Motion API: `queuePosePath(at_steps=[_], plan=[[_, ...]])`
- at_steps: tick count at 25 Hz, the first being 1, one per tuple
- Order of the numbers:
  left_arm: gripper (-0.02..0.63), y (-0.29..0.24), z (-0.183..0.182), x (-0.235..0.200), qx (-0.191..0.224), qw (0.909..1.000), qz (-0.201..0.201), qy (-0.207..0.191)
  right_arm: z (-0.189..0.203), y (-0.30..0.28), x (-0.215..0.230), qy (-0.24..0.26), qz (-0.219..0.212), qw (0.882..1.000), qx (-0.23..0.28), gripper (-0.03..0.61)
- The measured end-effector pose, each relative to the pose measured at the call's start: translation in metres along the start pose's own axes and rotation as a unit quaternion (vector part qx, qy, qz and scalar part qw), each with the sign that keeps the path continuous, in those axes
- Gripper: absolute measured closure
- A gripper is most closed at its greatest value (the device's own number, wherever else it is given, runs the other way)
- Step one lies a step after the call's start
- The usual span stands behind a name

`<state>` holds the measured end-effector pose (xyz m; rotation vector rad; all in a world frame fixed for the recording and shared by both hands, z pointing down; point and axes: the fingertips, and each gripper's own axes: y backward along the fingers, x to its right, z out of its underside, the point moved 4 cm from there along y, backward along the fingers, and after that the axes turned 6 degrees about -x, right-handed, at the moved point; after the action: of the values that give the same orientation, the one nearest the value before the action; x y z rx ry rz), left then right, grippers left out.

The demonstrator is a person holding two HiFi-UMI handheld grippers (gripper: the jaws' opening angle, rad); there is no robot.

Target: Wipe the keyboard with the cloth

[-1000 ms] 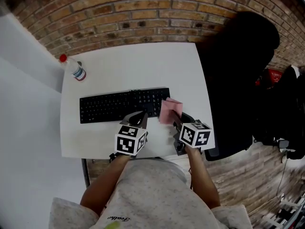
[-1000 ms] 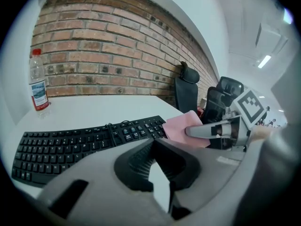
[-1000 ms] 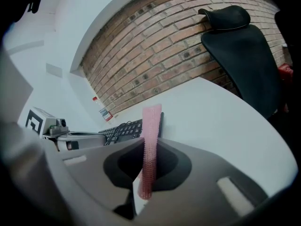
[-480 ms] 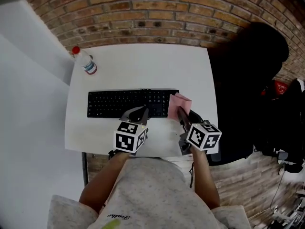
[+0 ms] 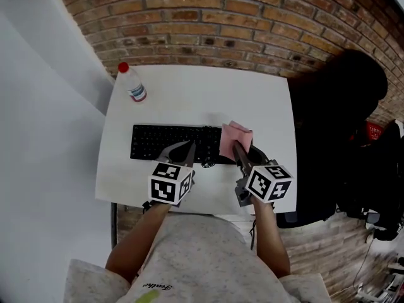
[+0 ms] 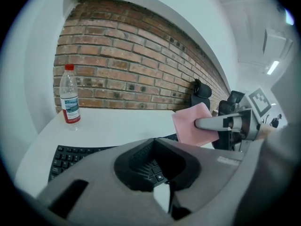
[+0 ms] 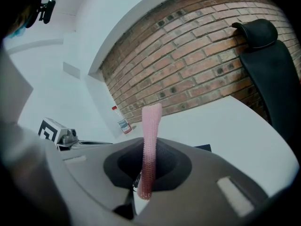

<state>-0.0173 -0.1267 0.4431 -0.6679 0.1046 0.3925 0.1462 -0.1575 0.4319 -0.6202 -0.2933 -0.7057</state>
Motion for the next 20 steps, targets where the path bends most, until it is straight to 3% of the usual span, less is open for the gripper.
queuePosePath(at_steps=[10,15,20], plan=[[0.621,0.036,-0.019,-0.041,0.034,0.9993,-0.014,-0.001,-0.025,-0.03,-0.06,0.081,-0.009,0.997,0.005,0.557],[0.621,0.046,-0.023,-0.055,0.039,0.9992,-0.011,-0.004,-0.029,-0.037,-0.083,0.132,0.013,0.991,0.015,0.558],[0.621,0.05,-0.028,-0.057,0.045,0.9989,-0.002,-0.014,-0.028,-0.033,-0.094,0.152,0.028,0.988,0.028,0.56]])
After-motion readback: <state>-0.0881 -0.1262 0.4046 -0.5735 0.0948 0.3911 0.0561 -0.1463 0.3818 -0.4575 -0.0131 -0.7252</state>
